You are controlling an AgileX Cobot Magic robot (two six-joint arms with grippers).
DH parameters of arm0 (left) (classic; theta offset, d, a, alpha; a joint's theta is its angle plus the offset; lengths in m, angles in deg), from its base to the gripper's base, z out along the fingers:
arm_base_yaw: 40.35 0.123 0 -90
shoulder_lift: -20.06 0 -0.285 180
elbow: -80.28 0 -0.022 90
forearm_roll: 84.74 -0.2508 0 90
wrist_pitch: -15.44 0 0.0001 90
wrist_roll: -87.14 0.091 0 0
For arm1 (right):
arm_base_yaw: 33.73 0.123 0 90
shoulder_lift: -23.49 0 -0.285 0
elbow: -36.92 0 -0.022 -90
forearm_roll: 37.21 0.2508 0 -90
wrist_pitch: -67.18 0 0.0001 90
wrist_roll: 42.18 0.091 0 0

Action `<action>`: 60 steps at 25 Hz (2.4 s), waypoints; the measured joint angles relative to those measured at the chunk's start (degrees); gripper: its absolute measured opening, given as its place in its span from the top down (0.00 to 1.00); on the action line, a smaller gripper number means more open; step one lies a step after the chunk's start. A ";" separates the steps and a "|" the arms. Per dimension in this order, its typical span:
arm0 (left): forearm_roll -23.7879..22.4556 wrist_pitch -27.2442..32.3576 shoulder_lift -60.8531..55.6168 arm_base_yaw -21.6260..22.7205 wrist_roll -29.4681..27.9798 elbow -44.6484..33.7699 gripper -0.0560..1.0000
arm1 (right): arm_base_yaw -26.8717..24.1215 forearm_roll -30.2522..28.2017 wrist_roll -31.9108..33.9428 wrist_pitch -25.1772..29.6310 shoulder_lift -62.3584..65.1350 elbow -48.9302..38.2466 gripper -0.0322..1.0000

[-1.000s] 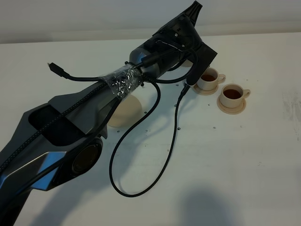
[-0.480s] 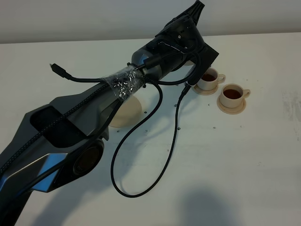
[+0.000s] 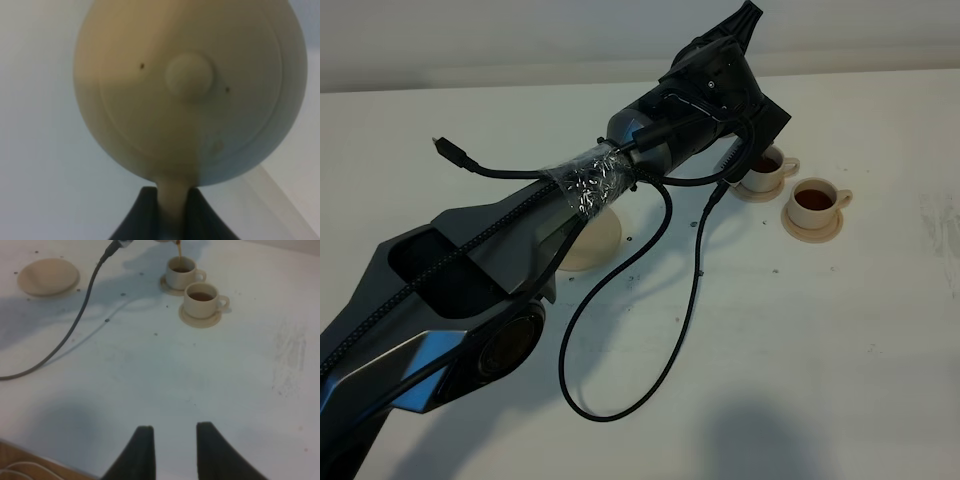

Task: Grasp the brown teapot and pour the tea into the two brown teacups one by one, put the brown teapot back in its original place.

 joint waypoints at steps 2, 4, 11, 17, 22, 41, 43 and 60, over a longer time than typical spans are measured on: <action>-0.05 0.15 0.00 -0.04 -0.12 0.00 0.87 | 0.00 0.00 0.00 0.00 0.00 0.00 0.76; -0.05 0.15 0.00 -0.11 -0.23 0.00 0.87 | 0.00 0.00 0.00 0.00 0.00 0.00 0.76; -0.17 0.21 0.00 -0.26 -0.30 0.00 0.87 | 0.00 0.00 0.00 0.00 0.00 0.00 0.76; -0.17 0.33 0.00 -0.26 -0.40 0.00 0.87 | 0.00 0.00 0.00 0.05 0.00 0.00 0.76; -0.22 0.33 0.00 -0.26 -0.50 0.00 0.87 | 0.00 0.00 0.00 0.05 0.00 0.00 0.76; -0.22 0.37 0.00 -0.26 -1.71 0.00 0.87 | 0.00 0.00 0.00 0.11 0.00 0.00 0.76; -0.22 0.37 0.00 -0.26 -1.73 0.00 0.87 | 0.00 0.00 0.00 0.11 0.00 0.00 0.76; 3.74 1.85 -0.10 0.69 -6.41 0.00 0.87 | 0.00 0.00 0.00 0.11 0.00 0.00 0.76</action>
